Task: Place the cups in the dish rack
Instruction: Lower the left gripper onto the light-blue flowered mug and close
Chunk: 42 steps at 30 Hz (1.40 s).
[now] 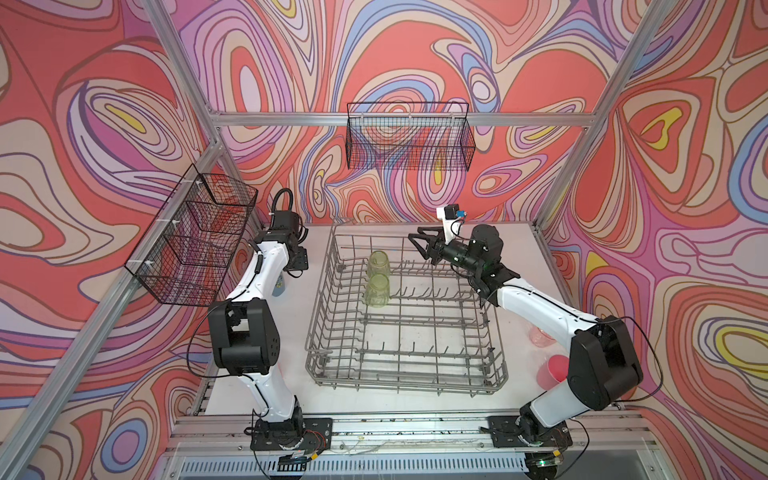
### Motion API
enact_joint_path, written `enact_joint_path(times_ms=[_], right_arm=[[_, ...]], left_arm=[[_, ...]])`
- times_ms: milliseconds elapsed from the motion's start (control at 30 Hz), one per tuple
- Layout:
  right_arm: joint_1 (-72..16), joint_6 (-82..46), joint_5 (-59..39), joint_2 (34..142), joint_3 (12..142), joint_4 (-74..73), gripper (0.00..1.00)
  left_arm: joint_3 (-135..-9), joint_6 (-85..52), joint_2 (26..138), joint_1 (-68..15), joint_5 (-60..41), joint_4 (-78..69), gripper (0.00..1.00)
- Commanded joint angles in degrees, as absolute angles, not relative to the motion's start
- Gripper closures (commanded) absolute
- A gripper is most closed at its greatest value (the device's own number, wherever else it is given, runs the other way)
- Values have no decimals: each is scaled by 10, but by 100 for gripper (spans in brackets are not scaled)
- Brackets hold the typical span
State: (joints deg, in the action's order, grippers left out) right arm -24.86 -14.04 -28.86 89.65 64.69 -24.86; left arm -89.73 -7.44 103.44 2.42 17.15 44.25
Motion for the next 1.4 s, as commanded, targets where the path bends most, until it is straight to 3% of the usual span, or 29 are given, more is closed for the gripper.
enact_joint_path(times_ms=[0, 767, 1367], right_arm=[[-255, -122, -297, 882, 634, -271, 51], [-260, -121, -286, 880, 640, -256, 51], [-260, -116, -275, 883, 647, -243, 51]], left_arm=[[-896, -63, 1051, 32, 195, 414, 24], [-887, -60, 1134, 57, 179, 401, 49], [-886, -69, 1148, 59, 175, 406, 77]])
